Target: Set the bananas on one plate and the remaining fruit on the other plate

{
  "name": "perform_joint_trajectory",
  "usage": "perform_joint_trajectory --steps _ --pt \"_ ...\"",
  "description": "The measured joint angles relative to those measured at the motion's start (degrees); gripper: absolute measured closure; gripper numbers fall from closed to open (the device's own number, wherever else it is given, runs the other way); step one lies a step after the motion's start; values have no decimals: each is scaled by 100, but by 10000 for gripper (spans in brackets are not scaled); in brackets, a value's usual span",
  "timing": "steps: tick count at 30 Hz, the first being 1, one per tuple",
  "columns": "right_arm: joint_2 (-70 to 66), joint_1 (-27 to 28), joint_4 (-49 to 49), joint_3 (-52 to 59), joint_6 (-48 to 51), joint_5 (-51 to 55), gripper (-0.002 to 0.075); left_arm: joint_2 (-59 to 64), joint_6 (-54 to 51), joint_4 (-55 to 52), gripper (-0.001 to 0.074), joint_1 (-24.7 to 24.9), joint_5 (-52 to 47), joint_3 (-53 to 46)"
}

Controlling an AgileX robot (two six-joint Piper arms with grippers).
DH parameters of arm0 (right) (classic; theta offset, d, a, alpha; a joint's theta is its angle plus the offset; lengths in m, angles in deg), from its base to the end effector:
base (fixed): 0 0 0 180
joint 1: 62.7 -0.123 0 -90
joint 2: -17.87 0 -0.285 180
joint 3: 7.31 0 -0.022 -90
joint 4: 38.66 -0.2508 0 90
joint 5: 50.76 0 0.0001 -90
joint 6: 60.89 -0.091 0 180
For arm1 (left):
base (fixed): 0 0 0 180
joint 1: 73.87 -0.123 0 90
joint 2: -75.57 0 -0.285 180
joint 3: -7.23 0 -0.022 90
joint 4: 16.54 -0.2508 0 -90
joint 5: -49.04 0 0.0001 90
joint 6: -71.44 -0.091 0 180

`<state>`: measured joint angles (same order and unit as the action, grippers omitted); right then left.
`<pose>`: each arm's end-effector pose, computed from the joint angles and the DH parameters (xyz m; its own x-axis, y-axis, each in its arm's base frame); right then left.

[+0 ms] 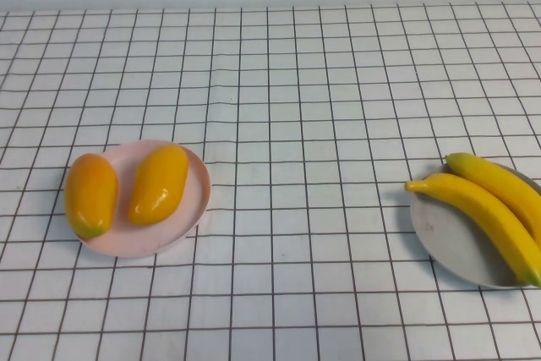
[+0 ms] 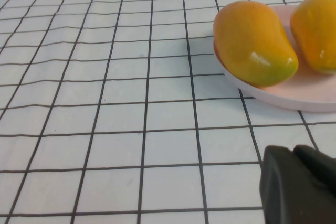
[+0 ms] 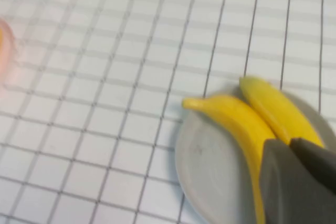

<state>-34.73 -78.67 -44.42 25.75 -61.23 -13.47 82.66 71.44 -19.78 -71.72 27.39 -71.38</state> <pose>0.1442 0.0470 0.3410 -0.5468 -0.0673 -0.8345 -0.2778 0.9549 0.1050 0.0525 -0.0001 0.1717 -0.2961 0.0637 -0.9530 0.0332 0.9979 0.0564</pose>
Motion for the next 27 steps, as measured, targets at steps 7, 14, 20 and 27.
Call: perform_joint_trajectory --steps 7,14,20,27 --pt "2866 0 -58 1203 34 -353 740 0 0 0 738 0 0 0" --pt "4415 0 403 1581 34 1028 740 0 0 0 738 0 0 0" --pt "4576 0 939 1688 34 1343 740 0 0 0 738 0 0 0" --pt "4576 0 742 2637 34 -646 740 0 0 0 738 0 0 0"
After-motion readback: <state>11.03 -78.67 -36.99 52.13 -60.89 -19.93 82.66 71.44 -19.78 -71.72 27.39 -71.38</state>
